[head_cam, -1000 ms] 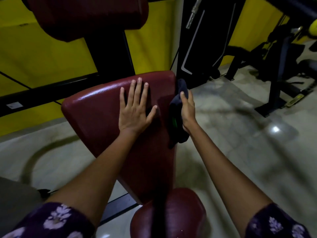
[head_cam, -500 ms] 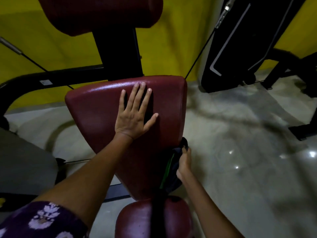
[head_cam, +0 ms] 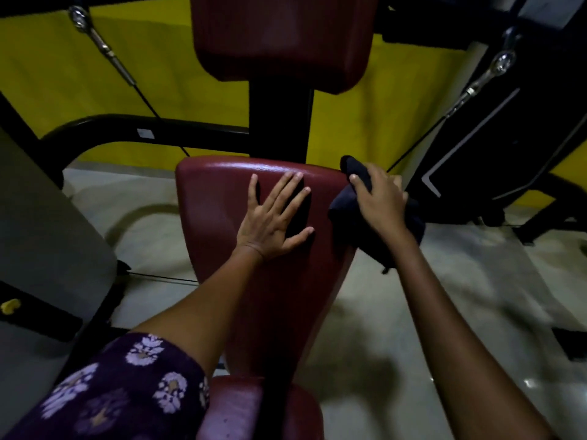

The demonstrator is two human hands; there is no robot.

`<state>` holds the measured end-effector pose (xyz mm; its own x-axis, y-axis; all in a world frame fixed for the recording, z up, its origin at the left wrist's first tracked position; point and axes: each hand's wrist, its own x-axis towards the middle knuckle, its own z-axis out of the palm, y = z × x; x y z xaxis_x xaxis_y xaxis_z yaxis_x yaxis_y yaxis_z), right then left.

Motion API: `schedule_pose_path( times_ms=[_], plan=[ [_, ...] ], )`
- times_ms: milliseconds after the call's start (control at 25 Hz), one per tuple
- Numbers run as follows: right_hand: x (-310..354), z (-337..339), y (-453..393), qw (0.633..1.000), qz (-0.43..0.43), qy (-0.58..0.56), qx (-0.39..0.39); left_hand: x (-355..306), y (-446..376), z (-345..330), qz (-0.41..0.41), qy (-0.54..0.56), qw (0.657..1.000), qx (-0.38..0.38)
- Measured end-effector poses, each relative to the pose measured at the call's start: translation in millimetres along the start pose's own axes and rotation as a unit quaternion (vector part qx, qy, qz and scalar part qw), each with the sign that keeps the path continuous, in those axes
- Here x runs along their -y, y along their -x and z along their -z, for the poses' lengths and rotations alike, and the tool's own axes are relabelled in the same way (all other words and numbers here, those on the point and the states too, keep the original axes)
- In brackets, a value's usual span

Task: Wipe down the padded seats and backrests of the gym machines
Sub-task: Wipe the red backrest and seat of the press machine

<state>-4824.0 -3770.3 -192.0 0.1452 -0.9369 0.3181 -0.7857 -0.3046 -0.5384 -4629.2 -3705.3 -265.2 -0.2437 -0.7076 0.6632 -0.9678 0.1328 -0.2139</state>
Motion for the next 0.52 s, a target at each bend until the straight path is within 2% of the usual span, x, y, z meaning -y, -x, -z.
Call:
schedule_pose_path(
  times_ms=[80, 160, 200, 280, 400, 440, 520],
  plan=[
    [13.4, 7.5, -31.0, 0.99, -0.025, 0.088, 0.104, -3.0, -1.9, 0.2, 0.014, 0.015, 1.0, 0.004],
    [38.8, 1.0, -43.5, 0.981, 0.011, 0.137, 0.136, -3.0, 0.4, 1.5, 0.029, 0.036, 0.999, 0.004],
    [48.1, -4.6, -42.6, 0.979, 0.053, 0.154, 0.123, -1.5, 0.3, 2.5, 0.036, 0.05, 0.998, -0.002],
    [45.1, -16.6, -20.5, 0.969, 0.172, 0.169, 0.047, 1.0, -1.0, 6.3, 0.038, 0.096, 0.995, -0.011],
    [5.3, -11.7, 11.7, 0.924, 0.318, 0.214, -0.007, 3.3, 5.5, 14.9, 0.042, 0.156, 0.987, -0.015],
    [-3.4, -10.2, 12.1, 0.915, 0.33, 0.231, -0.017, 6.8, 13.2, 18.3, 0.092, 0.16, 0.983, -0.023],
    [4.6, -13.3, 8.2, 0.924, 0.305, 0.227, -0.037, 20.0, 37.1, 23.2, 0.271, 0.139, 0.952, -0.04]
  ],
)
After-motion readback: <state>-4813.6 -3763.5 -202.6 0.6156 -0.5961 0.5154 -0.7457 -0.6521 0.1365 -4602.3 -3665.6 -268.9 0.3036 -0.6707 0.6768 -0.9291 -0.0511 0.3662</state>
